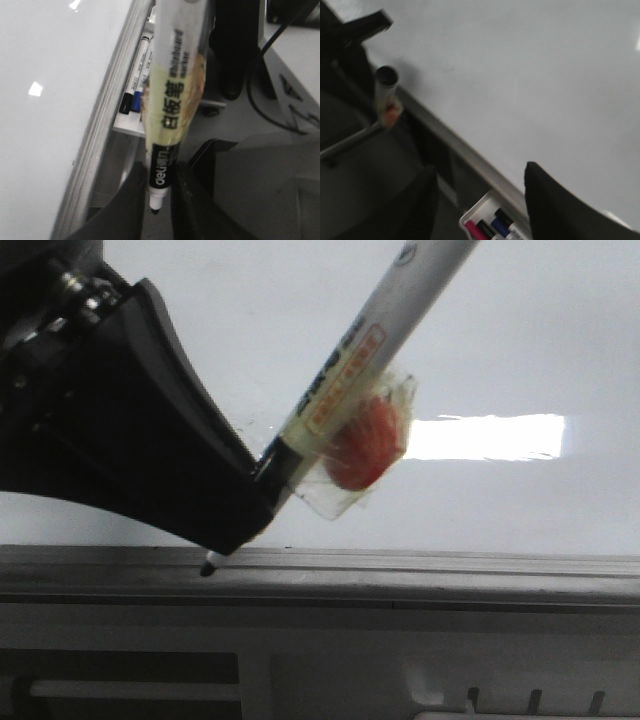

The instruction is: Write number 6 on whiteboard

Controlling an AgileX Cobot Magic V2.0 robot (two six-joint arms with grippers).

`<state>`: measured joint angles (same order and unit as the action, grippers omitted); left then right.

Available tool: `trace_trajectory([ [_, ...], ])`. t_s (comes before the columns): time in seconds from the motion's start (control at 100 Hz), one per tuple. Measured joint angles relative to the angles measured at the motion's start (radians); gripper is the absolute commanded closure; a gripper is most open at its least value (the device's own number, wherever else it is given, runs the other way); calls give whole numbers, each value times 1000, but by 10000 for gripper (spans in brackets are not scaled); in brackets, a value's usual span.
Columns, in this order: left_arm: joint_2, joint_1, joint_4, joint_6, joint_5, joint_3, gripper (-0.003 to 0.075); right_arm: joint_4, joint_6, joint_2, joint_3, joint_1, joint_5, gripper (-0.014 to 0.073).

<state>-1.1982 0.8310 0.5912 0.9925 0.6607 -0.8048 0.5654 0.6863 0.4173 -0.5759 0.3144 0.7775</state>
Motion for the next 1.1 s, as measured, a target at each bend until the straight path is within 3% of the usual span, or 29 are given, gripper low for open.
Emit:
trace_trajectory([
  [0.18,0,0,-146,10,8,-3,739,12,44,183,0,206,-28,245],
  [0.49,0,0,-187,20,15,-3,739,21,53,421,-13,510,-354,159],
  [0.7,0,0,-187,21,18,-3,739,86,55,507,-42,548,-442,159],
  [1.1,0,0,-183,23,8,-3,739,157,55,639,-118,551,-442,183],
])
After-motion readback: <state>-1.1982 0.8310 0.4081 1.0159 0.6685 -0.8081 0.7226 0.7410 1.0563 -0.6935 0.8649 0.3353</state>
